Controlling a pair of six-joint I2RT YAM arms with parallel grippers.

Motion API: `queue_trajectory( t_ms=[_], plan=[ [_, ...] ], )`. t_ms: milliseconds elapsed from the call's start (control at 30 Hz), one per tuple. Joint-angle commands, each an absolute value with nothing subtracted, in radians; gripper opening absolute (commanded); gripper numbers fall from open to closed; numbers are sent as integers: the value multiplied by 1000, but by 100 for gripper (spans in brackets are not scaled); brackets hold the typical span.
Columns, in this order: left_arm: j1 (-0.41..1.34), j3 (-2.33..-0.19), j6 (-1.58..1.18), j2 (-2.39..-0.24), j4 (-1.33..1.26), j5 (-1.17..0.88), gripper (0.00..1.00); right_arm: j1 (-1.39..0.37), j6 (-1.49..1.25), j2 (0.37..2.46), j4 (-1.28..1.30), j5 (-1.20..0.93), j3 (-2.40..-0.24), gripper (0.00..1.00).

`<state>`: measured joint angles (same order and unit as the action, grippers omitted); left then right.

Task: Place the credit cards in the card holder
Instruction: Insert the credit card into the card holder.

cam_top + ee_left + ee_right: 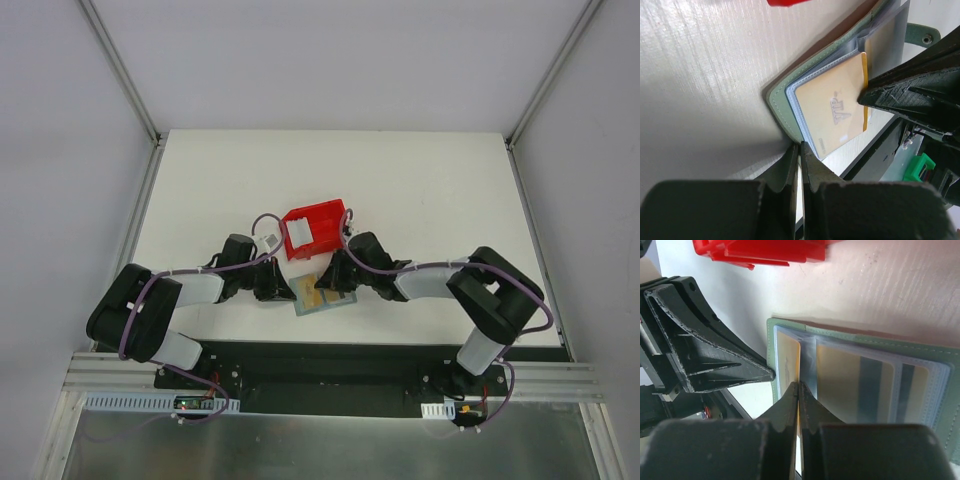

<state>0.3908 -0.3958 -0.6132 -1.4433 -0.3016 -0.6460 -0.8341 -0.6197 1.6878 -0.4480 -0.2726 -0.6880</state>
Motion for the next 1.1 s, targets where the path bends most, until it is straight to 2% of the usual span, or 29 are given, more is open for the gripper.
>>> queue_trajectory(
  t_ms=[0,433,500,567,633,767,900,1067],
  plan=[
    [393,-370,-591,-1439,-267,-592,0,-821,-614,1641,-514,-319,-664,0],
    [393,-371,-586,-1437,-264,-591,0,-776,-733,1687,-727,-396,-589,2],
    [393,-370,-586,-1436,-262,-591,0,-767,-745,1690,-735,-396,-583,16],
    [393,-368,-586,-1437,-264,-591,0,-767,-733,1677,-729,-382,-575,22],
    [393,-368,-584,-1436,-262,-592,0,-772,-706,1651,-684,-367,-584,30],
    [393,-370,-586,-1434,-261,-591,0,-834,-540,1565,-310,-191,-688,40],
    [393,-365,-592,-1419,-264,-597,0,-942,-434,1534,-80,49,-793,42],
    [393,-364,-601,-1379,-253,-603,0,-1032,-385,1606,40,143,-911,43]
  ],
)
